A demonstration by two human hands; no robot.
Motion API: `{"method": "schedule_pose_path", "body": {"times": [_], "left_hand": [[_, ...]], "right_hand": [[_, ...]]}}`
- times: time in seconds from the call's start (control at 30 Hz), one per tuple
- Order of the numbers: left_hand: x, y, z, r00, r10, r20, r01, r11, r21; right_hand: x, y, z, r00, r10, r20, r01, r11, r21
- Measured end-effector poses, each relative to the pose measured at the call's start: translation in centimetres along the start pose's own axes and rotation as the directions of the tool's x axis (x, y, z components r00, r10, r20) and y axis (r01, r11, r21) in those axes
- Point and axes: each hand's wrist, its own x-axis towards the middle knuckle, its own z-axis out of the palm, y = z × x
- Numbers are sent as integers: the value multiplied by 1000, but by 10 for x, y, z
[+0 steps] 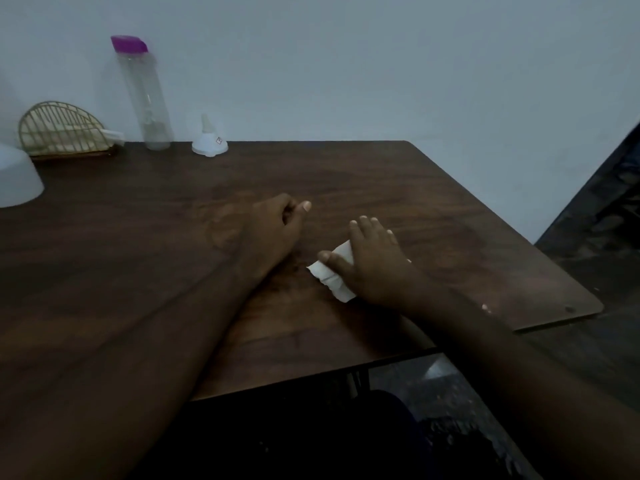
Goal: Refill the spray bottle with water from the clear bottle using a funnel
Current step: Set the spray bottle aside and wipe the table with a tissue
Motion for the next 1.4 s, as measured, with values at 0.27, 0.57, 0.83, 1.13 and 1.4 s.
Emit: {"method": "schedule_pose_path", "body": {"times": [0.27, 0.57, 0.83, 1.13, 1.4], "left_hand": [[1, -11, -1, 995, -103, -13, 100, 981, -167], [4, -16, 0, 989, -148, -1, 142, 949, -281], [0, -9, -1, 991, -97, 88, 118, 951, -287], [-2, -9, 2, 993, -42, 108, 69, 965, -251], [-7, -4, 0, 993, -14, 114, 40, 972, -231]], "right_hand": [[0, -5, 23, 983, 48, 178, -40, 998, -49], [-4, 33, 1, 959, 162, 232, -135, 983, -128], [-42, 51, -9, 954, 173, 246, -130, 975, -180], [-61, 30, 6, 973, 118, 200, -90, 985, -145], [-76, 89, -10, 897, 440, 45, -430, 891, -144]]}}
